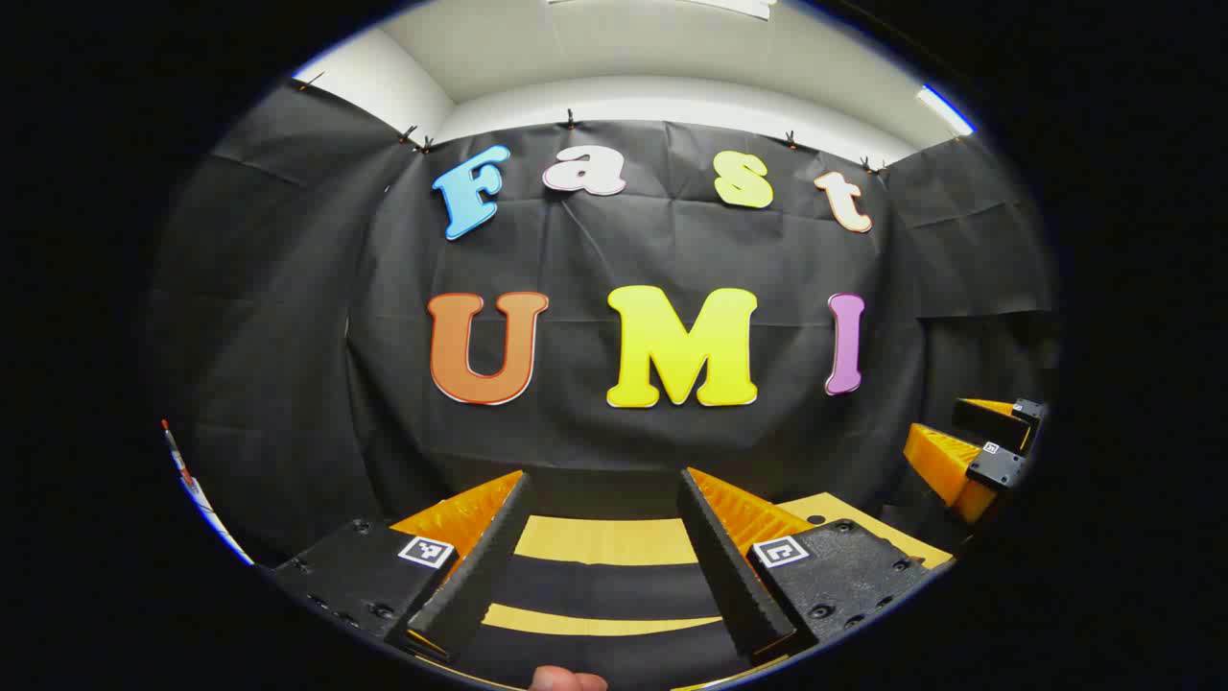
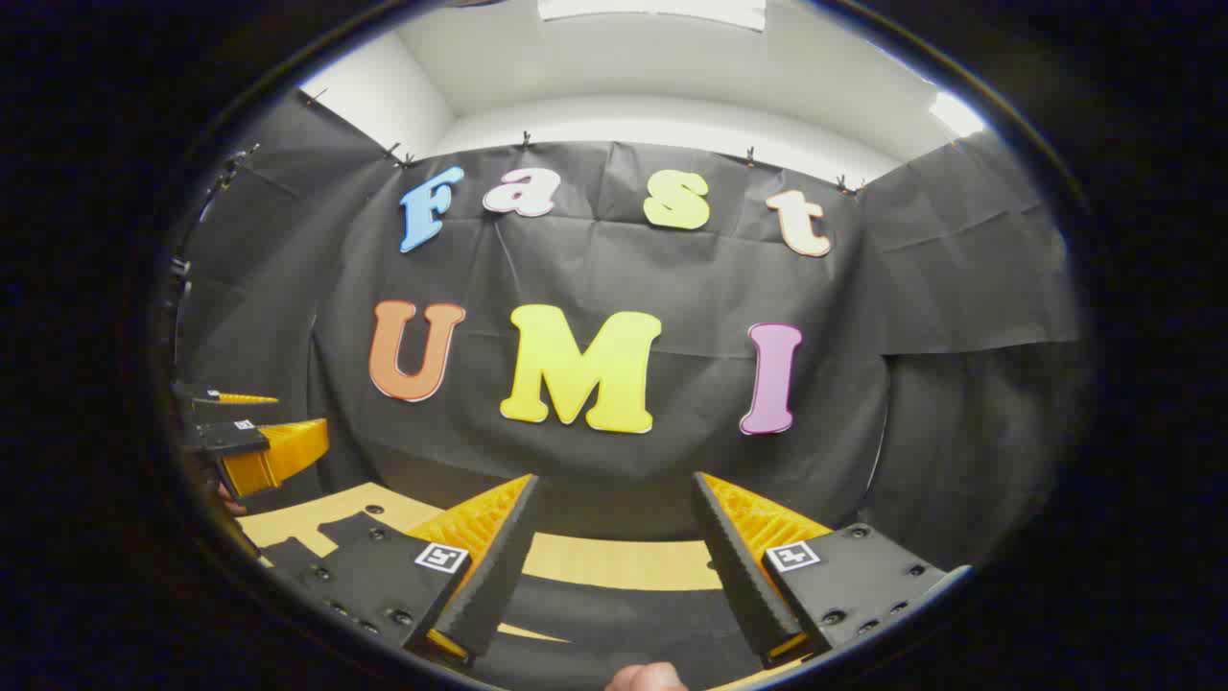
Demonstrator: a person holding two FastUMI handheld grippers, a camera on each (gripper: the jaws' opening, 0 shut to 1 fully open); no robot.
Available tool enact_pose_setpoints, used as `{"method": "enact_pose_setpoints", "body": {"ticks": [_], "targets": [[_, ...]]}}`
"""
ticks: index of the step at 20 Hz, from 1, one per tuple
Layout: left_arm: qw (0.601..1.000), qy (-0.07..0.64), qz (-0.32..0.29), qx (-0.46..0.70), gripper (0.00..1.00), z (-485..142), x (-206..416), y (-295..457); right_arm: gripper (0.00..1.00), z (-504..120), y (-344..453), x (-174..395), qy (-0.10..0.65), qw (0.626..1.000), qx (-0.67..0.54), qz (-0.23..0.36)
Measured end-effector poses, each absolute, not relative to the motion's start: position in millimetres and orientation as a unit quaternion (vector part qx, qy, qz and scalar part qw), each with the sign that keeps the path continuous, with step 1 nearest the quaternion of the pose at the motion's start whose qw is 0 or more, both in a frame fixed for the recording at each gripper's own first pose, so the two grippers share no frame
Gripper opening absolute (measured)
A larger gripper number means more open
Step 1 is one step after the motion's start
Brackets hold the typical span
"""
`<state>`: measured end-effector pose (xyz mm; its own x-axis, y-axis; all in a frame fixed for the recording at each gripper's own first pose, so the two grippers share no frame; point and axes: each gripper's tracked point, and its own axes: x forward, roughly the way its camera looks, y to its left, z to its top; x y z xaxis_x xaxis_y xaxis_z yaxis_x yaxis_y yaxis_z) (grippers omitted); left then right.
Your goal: Grasp the waist and the cuffs of the jeans and fold them to make the two legs overlap; first hold the waist and fold one-third of the jeans toward the cuffs, then hold the cuffs and fold the remaining one-third in the same direction to finish folding.
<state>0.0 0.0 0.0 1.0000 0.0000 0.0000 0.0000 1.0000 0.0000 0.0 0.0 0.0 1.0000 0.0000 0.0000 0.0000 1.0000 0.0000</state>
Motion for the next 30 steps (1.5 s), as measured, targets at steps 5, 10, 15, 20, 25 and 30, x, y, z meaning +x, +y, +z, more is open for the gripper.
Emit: {"method": "enact_pose_setpoints", "body": {"ticks": [5, 10, 15, 20, 25, 30], "targets": [[1.000, -0.002, 0.002, 0.015, 0.89, -2.9, -0.3, 9.5, 0.94, -7.1, 5.0, 11.0, 0.009, 1.000, 0.003, 0.001], [1.000, 0.001, -0.003, 0.021, 0.97, -4.8, -0.9, 8.3, 0.96, -3.4, 4.8, 13.7, 0.009, 1.000, 0.007, 0.005], [1.000, -0.005, -0.011, 0.022, 0.97, -0.6, 1.3, 3.5, 0.94, -2.3, -6.2, 13.1, 0.006, 1.000, 0.003, -0.002], [1.000, 0.000, -0.017, 0.024, 0.97, -4.3, 5.8, -0.5, 0.94, -6.7, -18.9, 11.0, 0.008, 1.000, 0.007, -0.014], [0.999, 0.004, -0.020, 0.025, 0.97, -6.6, 10.1, -2.8, 0.96, -10.5, -20.9, 13.0, 0.010, 1.000, 0.002, -0.016], [1.000, 0.009, -0.013, 0.024, 0.97, -11.8, 14.7, 1.7, 0.99, -17.8, -28.5, 19.5, 0.012, 1.000, 0.002, -0.011]]}}
